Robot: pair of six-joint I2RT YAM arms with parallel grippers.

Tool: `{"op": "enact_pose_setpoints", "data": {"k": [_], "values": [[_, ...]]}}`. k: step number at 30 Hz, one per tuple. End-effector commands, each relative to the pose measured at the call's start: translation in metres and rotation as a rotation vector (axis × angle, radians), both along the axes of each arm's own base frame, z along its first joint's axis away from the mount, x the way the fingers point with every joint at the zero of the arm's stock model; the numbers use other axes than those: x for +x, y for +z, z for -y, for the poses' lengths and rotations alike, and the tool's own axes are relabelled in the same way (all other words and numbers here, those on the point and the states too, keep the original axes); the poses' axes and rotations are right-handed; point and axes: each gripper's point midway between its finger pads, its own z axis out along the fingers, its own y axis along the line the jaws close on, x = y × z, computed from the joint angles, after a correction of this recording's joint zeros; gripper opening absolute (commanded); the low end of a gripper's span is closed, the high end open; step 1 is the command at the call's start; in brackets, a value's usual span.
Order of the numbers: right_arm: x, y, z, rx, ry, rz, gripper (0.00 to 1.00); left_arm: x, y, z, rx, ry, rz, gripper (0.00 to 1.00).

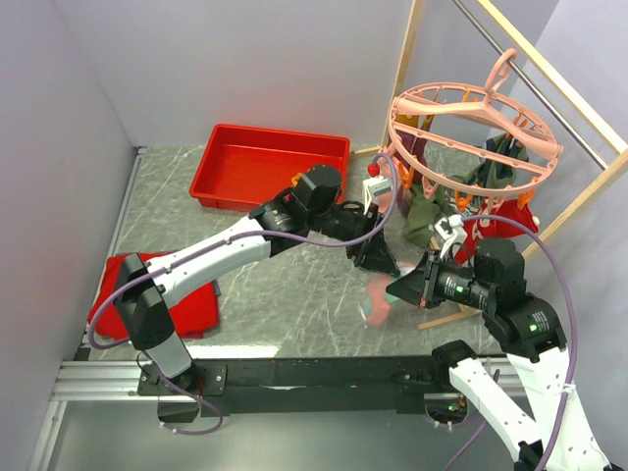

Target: Remove the socks clipped to the hanger

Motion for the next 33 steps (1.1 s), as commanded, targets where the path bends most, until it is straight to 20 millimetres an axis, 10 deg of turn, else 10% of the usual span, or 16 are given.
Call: {"op": "enact_pose_setpoints", "data": {"k": [1,13,19,25,27,33], "values": [[0.003,0.03,-0.006,0.037,0.052,0.121,0.0,-0.001,0.003,-0.002,0.006,-0.011,0.058,0.69],[-0.016,0.034,-0.016,0.083,0.176,0.13,0.0,-0.01,0.009,-0.015,-0.035,-0.066,0.074,0.82],[-0.012,0.035,-0.013,0.072,0.147,0.141,0.0,-0.019,0.007,-0.025,-0.057,-0.107,0.015,0.64],[-0.005,0.036,-0.013,0.077,0.114,0.148,0.01,-0.017,0.013,-0.028,-0.071,-0.073,0.019,0.24],[-0.003,0.032,-0.012,0.067,0.105,0.138,0.18,-0.01,0.012,-0.027,-0.053,-0.037,0.022,0.03],[0.012,0.007,0.014,-0.092,-0.051,0.071,0.64,0.059,-0.026,-0.041,0.155,0.314,0.04,0.01]]}}
